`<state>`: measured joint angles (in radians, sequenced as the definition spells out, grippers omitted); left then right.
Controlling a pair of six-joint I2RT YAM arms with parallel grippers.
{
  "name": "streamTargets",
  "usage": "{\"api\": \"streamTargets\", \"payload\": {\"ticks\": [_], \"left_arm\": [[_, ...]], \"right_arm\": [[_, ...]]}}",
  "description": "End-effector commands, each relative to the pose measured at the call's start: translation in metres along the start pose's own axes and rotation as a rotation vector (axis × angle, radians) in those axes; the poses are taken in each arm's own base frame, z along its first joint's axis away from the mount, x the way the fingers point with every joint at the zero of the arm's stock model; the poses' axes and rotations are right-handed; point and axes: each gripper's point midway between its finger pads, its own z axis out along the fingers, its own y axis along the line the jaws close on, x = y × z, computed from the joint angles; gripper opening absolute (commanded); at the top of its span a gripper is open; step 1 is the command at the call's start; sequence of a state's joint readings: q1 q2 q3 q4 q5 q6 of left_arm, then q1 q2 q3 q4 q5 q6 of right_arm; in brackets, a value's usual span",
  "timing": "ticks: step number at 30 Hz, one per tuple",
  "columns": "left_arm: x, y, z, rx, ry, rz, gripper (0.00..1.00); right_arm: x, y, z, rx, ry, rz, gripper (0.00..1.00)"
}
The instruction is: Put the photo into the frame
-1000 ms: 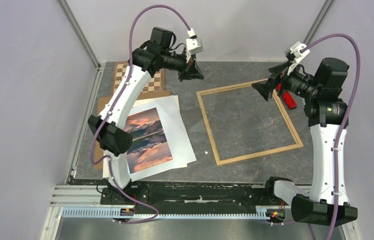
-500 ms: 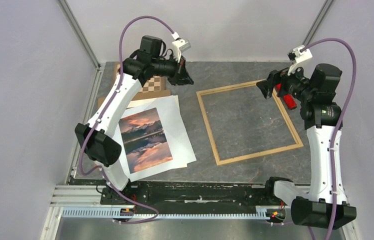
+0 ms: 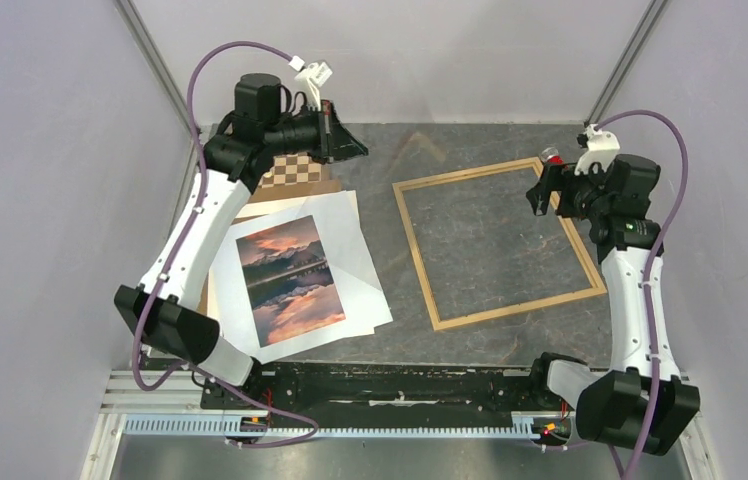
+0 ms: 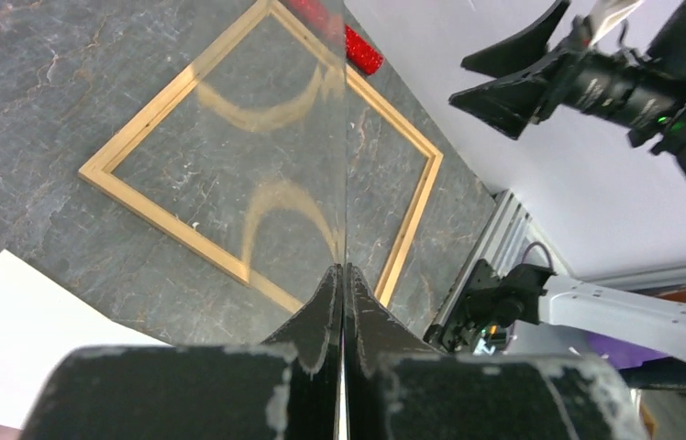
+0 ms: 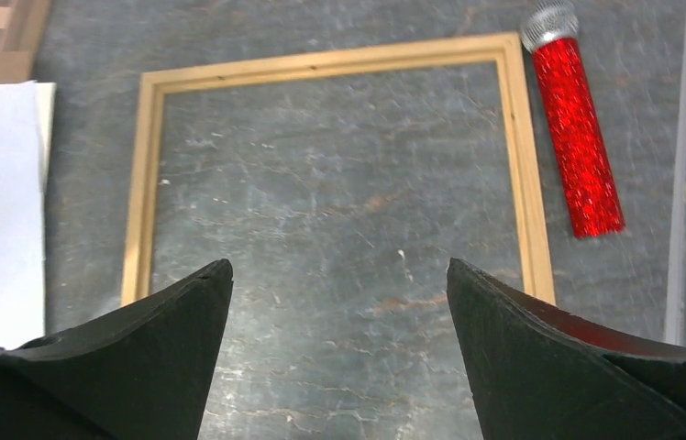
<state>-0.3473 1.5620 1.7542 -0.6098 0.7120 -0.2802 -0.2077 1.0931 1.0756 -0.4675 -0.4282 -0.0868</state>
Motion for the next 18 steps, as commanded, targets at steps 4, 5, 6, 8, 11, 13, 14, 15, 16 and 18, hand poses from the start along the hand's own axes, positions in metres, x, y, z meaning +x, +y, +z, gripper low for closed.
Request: {"api": "streamTargets", "payload": {"ticks": [4, 5, 6, 8, 11, 13, 14, 15, 16, 18], "left_arm": [[-0.029, -0.007, -0.031, 0.018, -0.177, -0.163, 0.02], [-0.027, -0.006, -0.031, 0.024, -0.178, -0.177, 0.02], [-0.026, -0.006, -0.031, 0.030, -0.177, -0.190, 0.02], [-0.020, -0.003, -0.030, 0.028, -0.174, -0.198, 0.02], [-0.010, 0.007, -0.026, 0.005, -0.163, -0.208, 0.02], [-0.003, 0.011, -0.025, 0.006, -0.155, -0.223, 0.02], [0.000, 0.012, -0.024, 0.008, -0.153, -0.235, 0.02], [0.000, 0.012, -0.025, 0.012, -0.158, -0.241, 0.02], [0.000, 0.011, -0.025, 0.016, -0.163, -0.245, 0.02], [-0.002, 0.009, -0.028, 0.018, -0.172, -0.251, 0.02]], "right_arm": [[0.033, -0.043, 0.017, 0.097, 0.066, -0.001, 0.89], [0.041, -0.047, 0.020, 0.108, 0.084, -0.006, 0.89], [0.048, -0.052, 0.023, 0.122, 0.101, -0.009, 0.88], [0.060, -0.056, 0.029, 0.125, 0.125, -0.008, 0.88], [0.073, -0.061, 0.035, 0.134, 0.150, -0.007, 0.87], [0.080, -0.066, 0.037, 0.153, 0.163, -0.012, 0.86], [0.084, -0.070, 0.038, 0.161, 0.171, -0.012, 0.86], [0.087, -0.072, 0.040, 0.167, 0.178, -0.014, 0.86], [0.089, -0.075, 0.041, 0.174, 0.184, -0.017, 0.86], [0.093, -0.084, 0.043, 0.197, 0.204, -0.024, 0.87]]}}
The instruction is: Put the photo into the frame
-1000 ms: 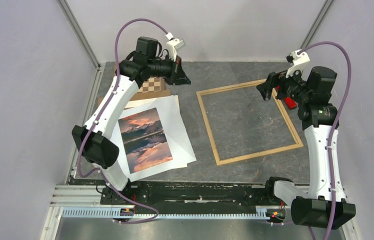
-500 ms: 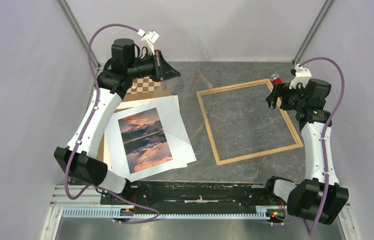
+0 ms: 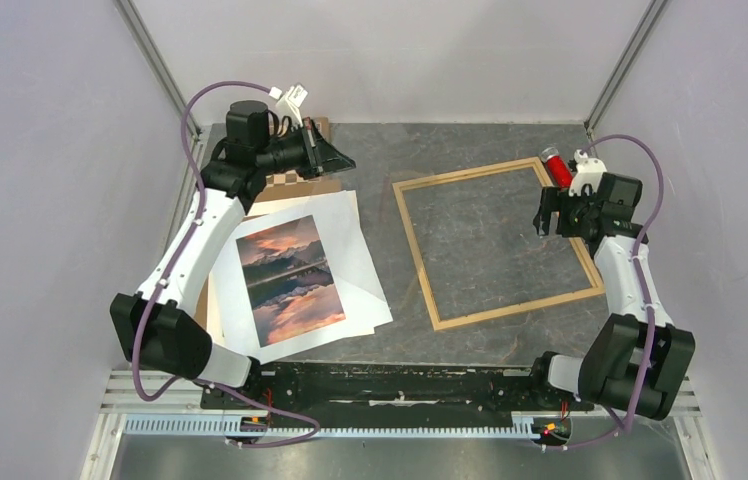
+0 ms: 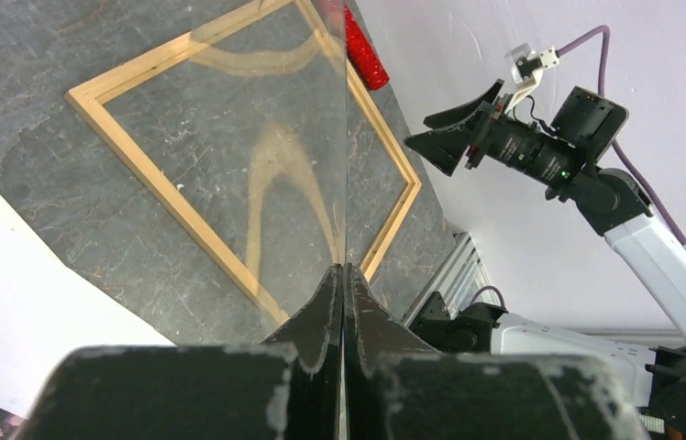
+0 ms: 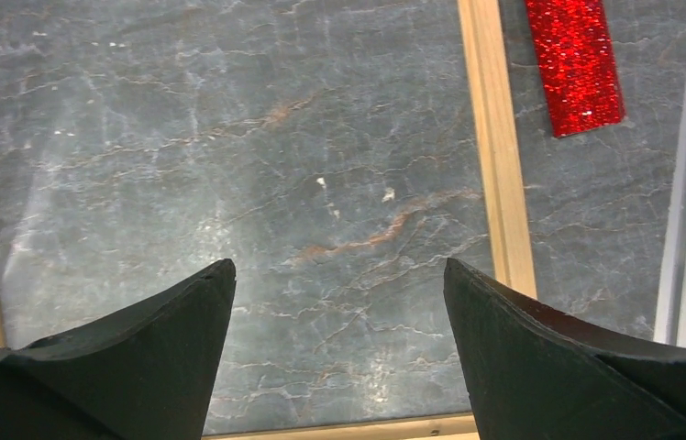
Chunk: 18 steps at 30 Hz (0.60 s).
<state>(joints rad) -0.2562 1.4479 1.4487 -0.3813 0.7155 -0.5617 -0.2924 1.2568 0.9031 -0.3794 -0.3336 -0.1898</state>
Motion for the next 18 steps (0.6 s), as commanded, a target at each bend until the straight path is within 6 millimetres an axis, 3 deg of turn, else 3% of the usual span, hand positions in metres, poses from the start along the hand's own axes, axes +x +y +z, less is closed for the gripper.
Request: {"api": "streamTargets", "payload": {"ticks": [1, 10, 18], "left_arm": [[-0.021, -0.034, -0.018, 0.086, -0.087, 0.024, 0.02], [-0.040, -0.052, -0.028, 0.096, -0.130, -0.008, 0.02], [-0.053, -0.071, -0.033, 0.144, -0.149, -0.011, 0.02]], "right_arm": [[-0.009, -0.025, 0.008, 0.078, -0.026, -0.049, 0.87], [0.006, -0.052, 0.029, 0.126, 0.052, -0.073, 0.88], [0.007, -0.078, 0.054, 0.143, 0.106, -0.065, 0.86]]}}
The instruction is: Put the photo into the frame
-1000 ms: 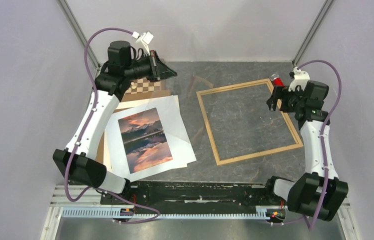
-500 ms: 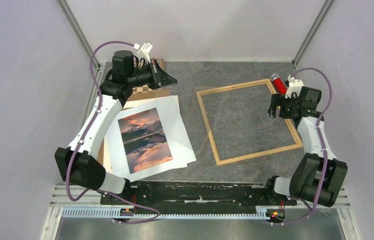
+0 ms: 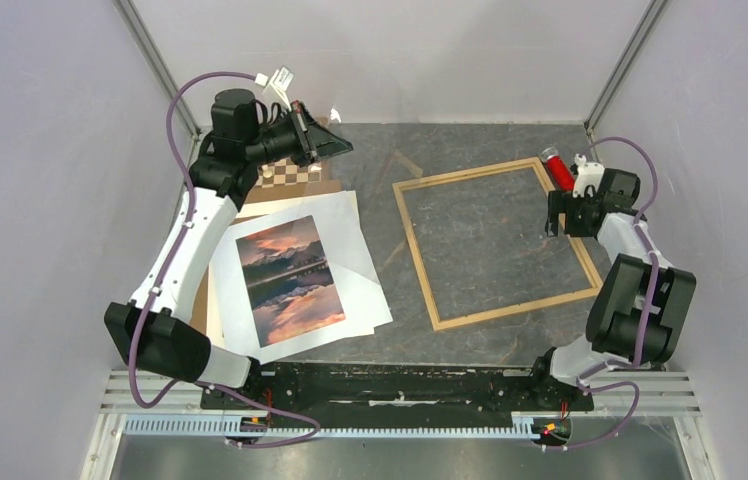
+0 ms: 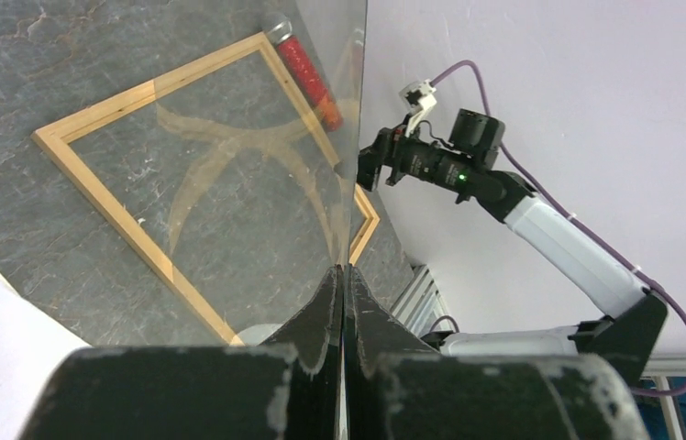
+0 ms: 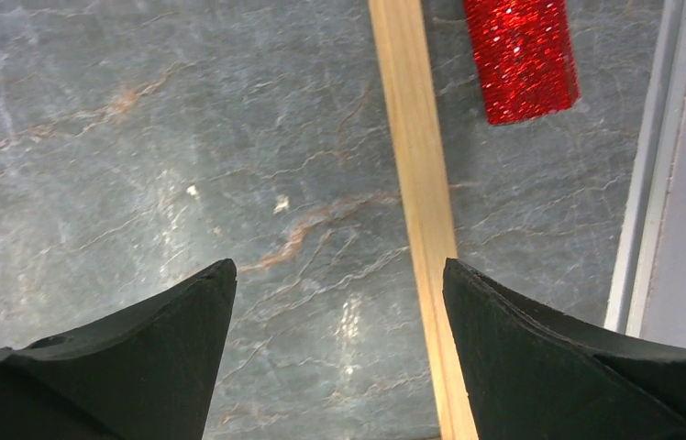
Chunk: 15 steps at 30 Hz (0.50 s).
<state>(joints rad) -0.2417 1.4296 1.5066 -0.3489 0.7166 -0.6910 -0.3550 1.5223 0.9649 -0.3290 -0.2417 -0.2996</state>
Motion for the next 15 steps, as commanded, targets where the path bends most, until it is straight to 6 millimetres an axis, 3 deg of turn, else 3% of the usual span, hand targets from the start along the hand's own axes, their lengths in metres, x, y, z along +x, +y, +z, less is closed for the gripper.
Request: {"api": "streamTargets", "payload": {"ticks": [1, 8, 15], "left_arm": [[-0.026, -0.050, -0.018, 0.115, -0.072, 0.049, 0.02], [-0.034, -0.066, -0.023, 0.150, -0.086, 0.055, 0.02], [-0.039, -0.077, -0.023, 0.199, -0.095, 0.018, 0.02]], "right_arm": [[-0.030, -0.025, 0.007, 0.051, -0.056, -0.037, 0.86], [-0.022, -0.042, 0.025, 0.049, -0.003, -0.044, 0.83], [0.001, -0.042, 0.043, 0.010, 0.054, -0.038, 0.73]]}}
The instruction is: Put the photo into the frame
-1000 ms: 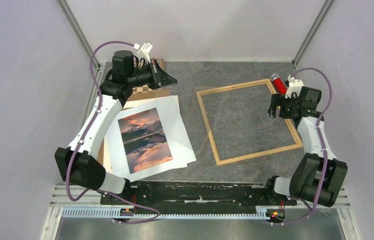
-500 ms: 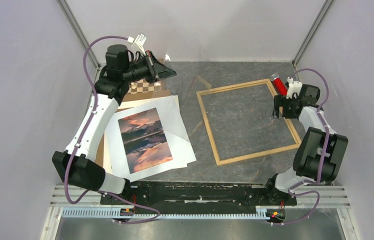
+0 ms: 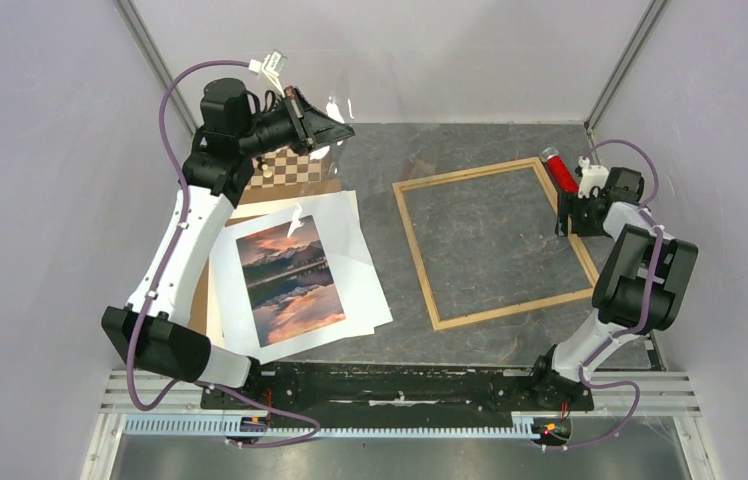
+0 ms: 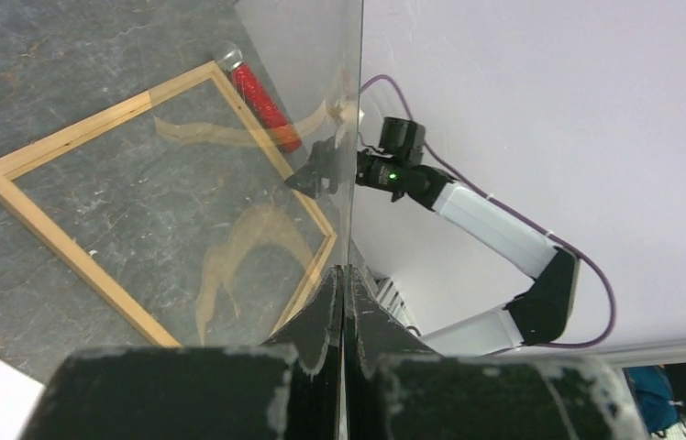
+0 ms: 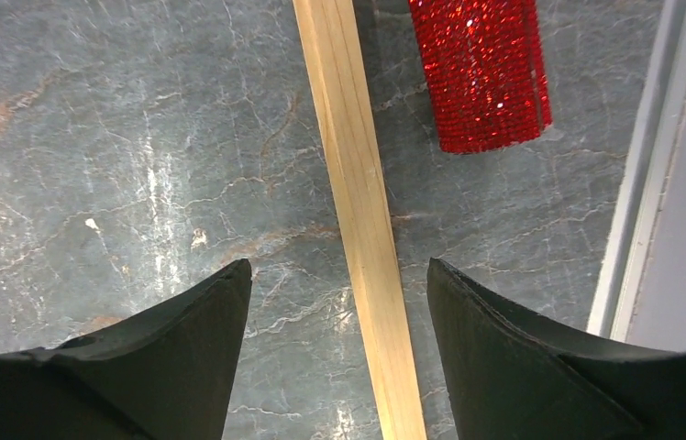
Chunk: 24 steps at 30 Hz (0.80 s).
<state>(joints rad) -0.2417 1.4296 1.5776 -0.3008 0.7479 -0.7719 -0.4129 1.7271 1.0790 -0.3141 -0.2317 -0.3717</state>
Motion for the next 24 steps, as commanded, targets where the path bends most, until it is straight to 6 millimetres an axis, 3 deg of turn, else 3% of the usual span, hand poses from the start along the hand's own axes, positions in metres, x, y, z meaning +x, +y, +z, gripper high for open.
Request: {"api": "streamTargets", "payload": {"ticks": [1, 10, 17, 24], "left_arm": [[-0.019, -0.044, -0.011, 0.125, -0.050, 0.007, 0.02], [-0.028, -0.051, -0.009, 0.166, -0.079, -0.050, 0.02], [-0.028, -0.042, -0.003, 0.184, -0.102, -0.102, 0.02], [-0.021, -0.015, 0.010, 0.199, -0.139, -0.212, 0.02]], "right_arm": [[-0.005, -0.004, 0.008, -0.016, -0.014, -0.027, 0.70], [0.023, 0.017, 0.013, -0.081, 0.009, 0.020, 0.33], [0.049, 0.036, 0.001, -0.071, -0.017, 0.123, 0.20], [0.062, 0.051, -0.013, -0.049, -0.038, 0.205, 0.08]]}}
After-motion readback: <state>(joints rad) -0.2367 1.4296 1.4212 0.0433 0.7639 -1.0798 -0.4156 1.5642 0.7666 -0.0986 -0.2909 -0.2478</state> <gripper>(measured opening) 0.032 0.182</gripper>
